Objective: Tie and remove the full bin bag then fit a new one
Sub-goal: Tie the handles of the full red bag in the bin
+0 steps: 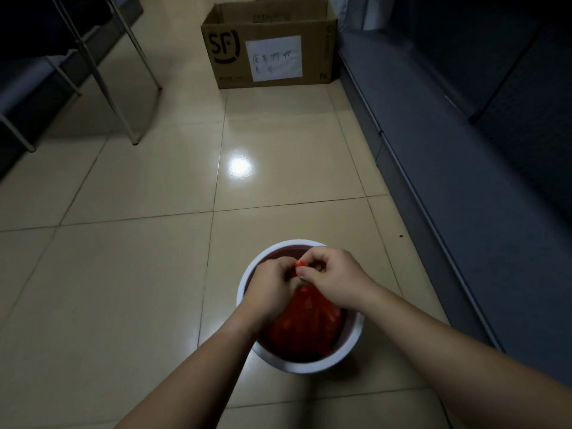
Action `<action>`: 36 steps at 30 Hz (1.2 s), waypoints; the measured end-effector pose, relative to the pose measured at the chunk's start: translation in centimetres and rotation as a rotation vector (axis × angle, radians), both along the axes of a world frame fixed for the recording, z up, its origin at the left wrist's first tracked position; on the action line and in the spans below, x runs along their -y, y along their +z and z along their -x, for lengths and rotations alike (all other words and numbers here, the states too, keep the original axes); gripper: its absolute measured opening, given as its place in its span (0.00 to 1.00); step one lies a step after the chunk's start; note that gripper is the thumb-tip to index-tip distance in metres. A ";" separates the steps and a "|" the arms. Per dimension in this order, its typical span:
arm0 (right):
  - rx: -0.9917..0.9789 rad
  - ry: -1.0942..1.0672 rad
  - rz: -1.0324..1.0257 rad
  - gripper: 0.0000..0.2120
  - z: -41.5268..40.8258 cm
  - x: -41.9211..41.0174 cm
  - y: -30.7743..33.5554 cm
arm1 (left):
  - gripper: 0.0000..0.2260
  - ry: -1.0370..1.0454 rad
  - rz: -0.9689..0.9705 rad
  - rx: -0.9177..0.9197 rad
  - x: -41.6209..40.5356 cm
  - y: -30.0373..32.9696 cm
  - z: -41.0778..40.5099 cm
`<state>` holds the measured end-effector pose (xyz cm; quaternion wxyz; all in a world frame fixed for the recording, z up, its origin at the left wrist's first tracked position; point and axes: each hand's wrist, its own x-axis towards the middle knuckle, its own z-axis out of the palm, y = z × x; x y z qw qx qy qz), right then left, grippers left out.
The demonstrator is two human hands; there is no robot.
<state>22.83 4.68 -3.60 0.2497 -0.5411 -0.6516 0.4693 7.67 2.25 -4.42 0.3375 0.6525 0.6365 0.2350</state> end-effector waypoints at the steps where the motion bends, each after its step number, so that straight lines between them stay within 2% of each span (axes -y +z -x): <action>1: -0.105 -0.022 0.071 0.06 -0.4 -0.1 -0.2 | 0.04 0.015 0.011 -0.009 -0.1 -0.1 0.1; 3: -0.310 -0.079 0.185 0.11 -1.3 -0.1 -0.8 | 0.02 0.027 0.013 -0.026 -0.1 -0.2 0.3; 4: -0.327 -0.101 0.199 0.14 -1.8 -0.1 -1.1 | 0.02 0.028 0.011 -0.026 -0.1 -0.1 0.2; 7: 0.020 0.001 0.105 0.17 -2.0 0.4 -2.6 | 0.02 0.022 0.011 -0.001 0.0 0.2 0.0; 9: 0.202 0.150 0.037 0.12 -0.9 1.0 -3.2 | 0.03 -0.001 0.006 0.004 0.1 0.4 -0.1; 10: 0.249 0.180 0.004 0.07 -0.2 1.1 -3.3 | 0.03 -0.017 0.005 0.009 0.2 0.5 0.0; 13: 0.286 0.142 -0.099 0.15 0.8 0.9 -4.2 | 0.05 -0.043 -0.007 0.003 0.8 0.6 1.0; 16: 0.258 0.082 -0.215 0.12 0.7 1.1 -4.9 | 0.22 -0.048 0.001 -0.081 1.5 0.8 3.8; 20: 0.223 0.040 -0.182 0.17 0.3 1.1 -5.1 | 0.50 -0.246 0.136 -0.316 2.8 -0.2 8.5; 23: 0.210 0.018 -0.176 0.22 0.4 1.3 -4.8 | 0.59 -0.286 0.242 -0.458 4.0 -2.6 10.4; 26: 0.197 -0.007 -0.176 0.25 0.4 1.4 -4.5 | 0.60 -0.275 0.226 -0.421 3.9 -3.8 10.8; 32: 0.224 -0.009 -0.185 0.23 -0.2 1.5 -3.7 | 0.59 -0.281 0.163 -0.401 3.4 -3.7 9.7; 36: 0.264 0.008 -0.198 0.14 -0.6 1.5 -2.6 | 0.60 -0.249 0.191 -0.427 3.2 -3.8 9.3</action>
